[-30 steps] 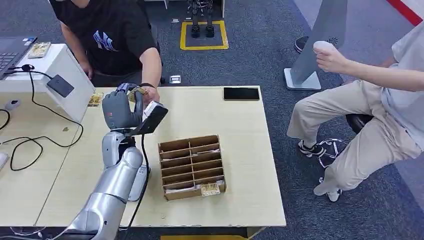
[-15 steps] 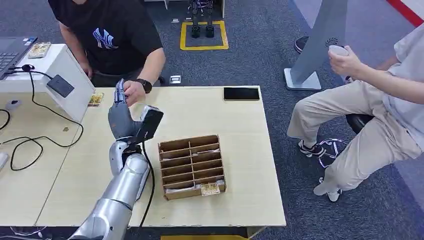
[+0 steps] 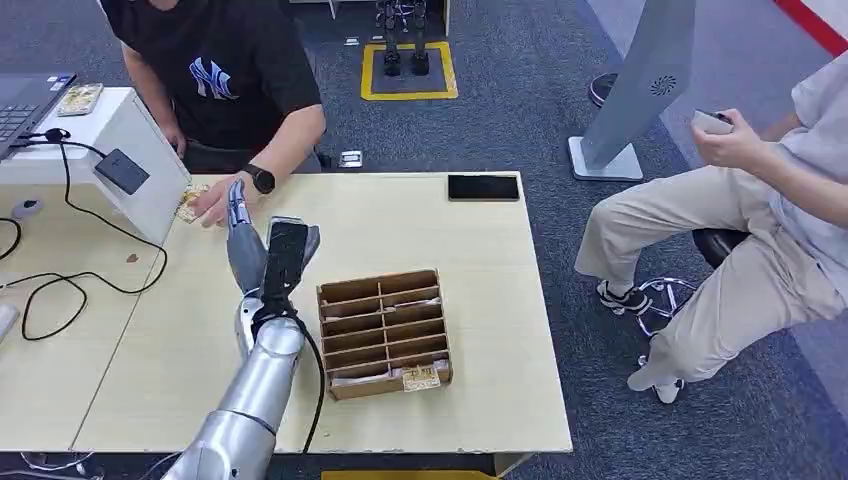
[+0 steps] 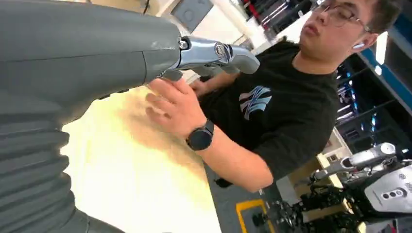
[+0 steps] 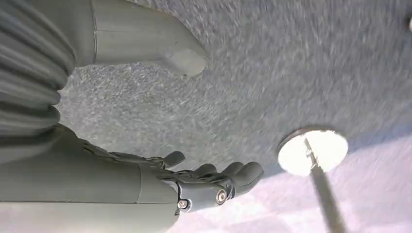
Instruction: Pass the card to the sensor for recognition and then transmit it.
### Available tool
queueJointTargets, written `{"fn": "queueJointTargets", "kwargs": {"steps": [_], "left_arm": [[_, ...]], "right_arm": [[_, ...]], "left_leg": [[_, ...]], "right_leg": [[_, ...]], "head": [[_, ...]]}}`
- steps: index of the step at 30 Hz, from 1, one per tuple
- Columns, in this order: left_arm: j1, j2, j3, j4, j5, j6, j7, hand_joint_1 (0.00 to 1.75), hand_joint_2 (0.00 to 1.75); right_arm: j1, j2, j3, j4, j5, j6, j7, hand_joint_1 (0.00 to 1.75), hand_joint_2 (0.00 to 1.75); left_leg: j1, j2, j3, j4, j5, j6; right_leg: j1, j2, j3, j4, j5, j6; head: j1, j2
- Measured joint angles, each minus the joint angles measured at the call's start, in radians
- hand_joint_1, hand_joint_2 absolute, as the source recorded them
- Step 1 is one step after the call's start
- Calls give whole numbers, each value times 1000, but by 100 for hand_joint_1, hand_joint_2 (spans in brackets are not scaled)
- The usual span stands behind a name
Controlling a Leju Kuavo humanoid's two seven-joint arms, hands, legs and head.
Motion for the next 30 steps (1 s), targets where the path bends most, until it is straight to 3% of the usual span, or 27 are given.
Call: {"fn": "queueJointTargets", "kwargs": {"steps": [5, 11, 18, 21, 26, 30], "left_arm": [[34, -5, -68, -21, 150, -37, -20, 0, 175], [57, -5, -121, -32, 197, -50, -24, 0, 175], [101, -11, -174, -53, 376, -90, -52, 0, 175], [155, -12, -209, -102, 477, -94, -77, 0, 175], [211, -8, -249, -164, 519, -92, -90, 0, 175], [254, 2, -274, -235, 600, -78, -133, 0, 175]], "right_arm": [[14, 6, -23, -55, -1, 0, -10, 0, 175], [23, 8, -31, -80, 16, 0, -10, 0, 175], [51, 10, -35, -87, 152, 0, 5, 0, 175], [60, 10, -42, -90, 148, 0, 17, 0, 175], [77, 10, -47, -94, 152, 0, 23, 0, 175], [78, 10, -47, -95, 99, 0, -5, 0, 175]], "left_leg": [[0, 0, 0, 0, 0, 0], [0, 0, 0, 0, 0, 0], [0, 0, 0, 0, 0, 0], [0, 1, 0, 0, -1, 0], [0, 1, -1, 0, -2, 0], [0, 1, 0, 0, -2, 0]], "right_leg": [[0, 0, 0, 0, 0, 0], [0, 0, 0, 0, 0, 0], [0, 0, -1, 0, 0, 0], [0, 1, -1, 0, 0, 0], [0, 1, -1, 0, -1, 1], [0, 1, -1, 0, -1, 1]], "head": [[0, 0], [0, 0], [0, 0], [0, 0], [0, 0], [0, 0]]}}
